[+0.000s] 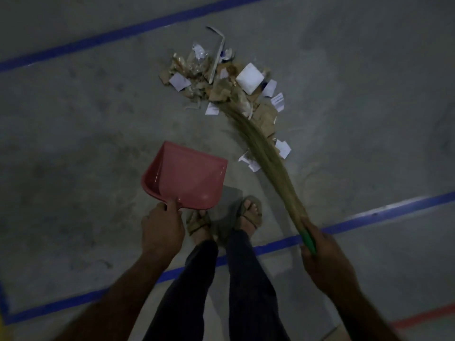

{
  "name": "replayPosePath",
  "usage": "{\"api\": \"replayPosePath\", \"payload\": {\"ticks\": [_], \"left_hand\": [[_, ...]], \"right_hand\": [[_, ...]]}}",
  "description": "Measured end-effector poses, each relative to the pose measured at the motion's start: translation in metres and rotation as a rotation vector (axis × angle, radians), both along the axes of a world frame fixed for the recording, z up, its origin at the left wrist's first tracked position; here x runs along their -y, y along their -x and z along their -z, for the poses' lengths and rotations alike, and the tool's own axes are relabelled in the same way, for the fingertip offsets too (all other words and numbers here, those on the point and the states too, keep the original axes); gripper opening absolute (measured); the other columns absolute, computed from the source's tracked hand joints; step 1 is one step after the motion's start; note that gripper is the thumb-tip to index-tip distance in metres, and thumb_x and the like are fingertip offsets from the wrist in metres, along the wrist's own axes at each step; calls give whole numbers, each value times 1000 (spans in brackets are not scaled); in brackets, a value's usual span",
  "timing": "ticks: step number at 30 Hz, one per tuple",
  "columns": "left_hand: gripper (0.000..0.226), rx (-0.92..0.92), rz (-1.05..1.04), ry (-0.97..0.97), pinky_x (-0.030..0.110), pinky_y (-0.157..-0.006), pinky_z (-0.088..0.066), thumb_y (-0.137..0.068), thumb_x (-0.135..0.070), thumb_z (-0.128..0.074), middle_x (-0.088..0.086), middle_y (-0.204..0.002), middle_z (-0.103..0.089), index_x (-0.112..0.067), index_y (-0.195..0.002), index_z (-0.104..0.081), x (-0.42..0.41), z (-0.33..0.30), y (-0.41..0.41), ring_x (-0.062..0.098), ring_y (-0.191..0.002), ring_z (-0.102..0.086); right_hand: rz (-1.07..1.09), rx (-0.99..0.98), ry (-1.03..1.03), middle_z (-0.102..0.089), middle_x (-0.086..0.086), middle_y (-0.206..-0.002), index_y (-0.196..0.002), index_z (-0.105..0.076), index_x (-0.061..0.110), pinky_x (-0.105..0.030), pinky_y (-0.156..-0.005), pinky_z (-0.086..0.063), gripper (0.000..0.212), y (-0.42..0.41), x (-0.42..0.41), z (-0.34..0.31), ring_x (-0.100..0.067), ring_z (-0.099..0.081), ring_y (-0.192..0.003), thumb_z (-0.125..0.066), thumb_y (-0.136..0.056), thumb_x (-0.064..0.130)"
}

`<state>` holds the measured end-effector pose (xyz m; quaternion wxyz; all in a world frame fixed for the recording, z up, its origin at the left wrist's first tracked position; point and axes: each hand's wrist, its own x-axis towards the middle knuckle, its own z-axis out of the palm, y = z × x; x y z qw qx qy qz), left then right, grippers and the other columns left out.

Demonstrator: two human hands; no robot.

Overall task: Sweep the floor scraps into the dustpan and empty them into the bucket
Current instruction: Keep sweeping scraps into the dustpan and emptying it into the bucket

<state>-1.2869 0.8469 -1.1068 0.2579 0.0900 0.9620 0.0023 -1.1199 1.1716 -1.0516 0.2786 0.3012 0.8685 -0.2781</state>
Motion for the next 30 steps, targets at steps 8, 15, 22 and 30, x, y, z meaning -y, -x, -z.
{"api": "replayPosePath", "payload": {"ticks": [8,15,22,30], "left_hand": [[36,49,80,50,37,-64,-34,-85,-17,-66,8,-87,-61,-16,-120,-56,-38,23,-6,31,-71,-60],[34,41,36,-4,40,-66,-43,-92,-24,-58,11,-89,-61,-20,-125,-51,-44,42,-16,35,-73,-60],[39,-16,11,9,43,-67,-47,-92,-22,-60,12,-94,-61,-20,-129,-50,-45,38,5,35,-77,-61],[29,-34,50,-21,38,-65,-39,-93,-22,-59,11,-89,-61,-15,-121,-54,-53,29,51,33,-75,-60]], "right_hand": [[272,265,188,-64,-7,-105,-150,-38,18,-32,-76,-51,60,-27,0,74,-14,-58,-81,-61,-95,18],[171,94,417,-62,2,-91,-136,-48,26,-18,-61,-45,43,67,18,134,-11,-60,-74,-62,-95,26],[85,-15,373,-63,-15,-112,-155,-32,20,-30,-79,-48,66,109,-4,147,-24,-61,-92,-59,-94,19],[48,-70,216,-57,-4,-100,-152,-29,40,-32,-72,-50,65,59,-49,74,-16,-57,-82,-60,-96,26]]}}
